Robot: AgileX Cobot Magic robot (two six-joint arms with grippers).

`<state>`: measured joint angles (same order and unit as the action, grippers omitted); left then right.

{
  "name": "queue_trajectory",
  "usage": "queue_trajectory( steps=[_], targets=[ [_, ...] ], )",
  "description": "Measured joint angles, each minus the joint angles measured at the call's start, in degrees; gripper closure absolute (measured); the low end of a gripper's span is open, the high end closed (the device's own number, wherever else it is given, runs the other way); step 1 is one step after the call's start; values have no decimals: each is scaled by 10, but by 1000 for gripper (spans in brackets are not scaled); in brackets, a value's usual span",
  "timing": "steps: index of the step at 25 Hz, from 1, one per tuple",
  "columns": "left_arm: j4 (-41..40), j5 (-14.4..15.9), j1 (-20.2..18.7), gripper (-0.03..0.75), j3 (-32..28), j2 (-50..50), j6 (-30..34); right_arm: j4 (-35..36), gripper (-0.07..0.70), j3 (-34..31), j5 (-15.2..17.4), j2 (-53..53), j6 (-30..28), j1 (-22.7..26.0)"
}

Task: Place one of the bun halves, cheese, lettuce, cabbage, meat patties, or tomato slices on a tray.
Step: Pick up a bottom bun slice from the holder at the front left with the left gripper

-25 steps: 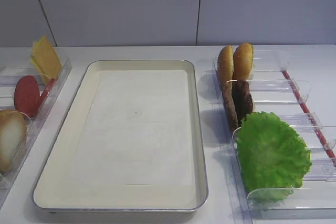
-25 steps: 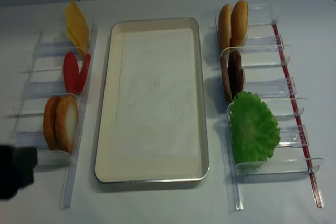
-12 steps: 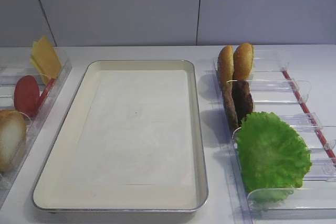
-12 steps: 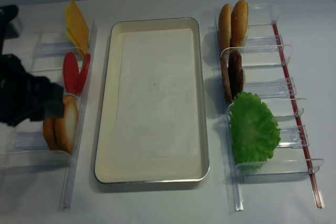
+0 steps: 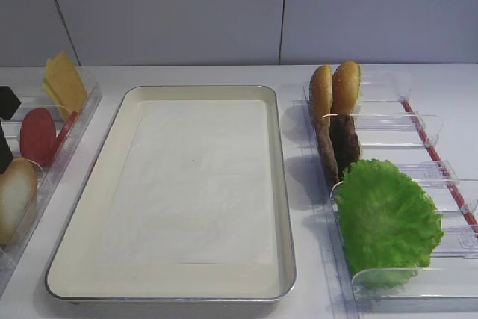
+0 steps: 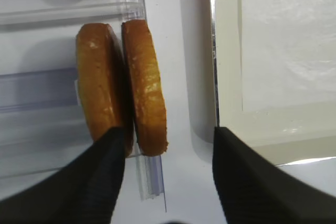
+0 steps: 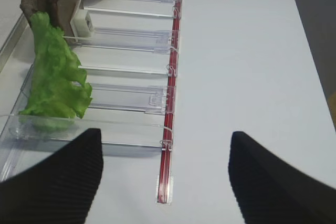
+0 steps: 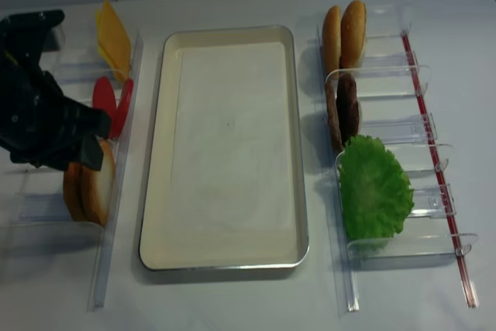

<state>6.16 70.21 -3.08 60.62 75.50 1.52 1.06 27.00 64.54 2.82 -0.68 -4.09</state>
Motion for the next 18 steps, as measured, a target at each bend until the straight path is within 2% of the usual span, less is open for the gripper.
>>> queue_trajectory(
  steps=[9, 18],
  targets=[
    [10, -5, 0, 386, 0, 1, 12, -3, 110, 0, 0, 0, 1, 0],
    [11, -2, -2, 387, 1, 45, 14, -3, 110, 0, 0, 0, 0, 0]
  ],
)
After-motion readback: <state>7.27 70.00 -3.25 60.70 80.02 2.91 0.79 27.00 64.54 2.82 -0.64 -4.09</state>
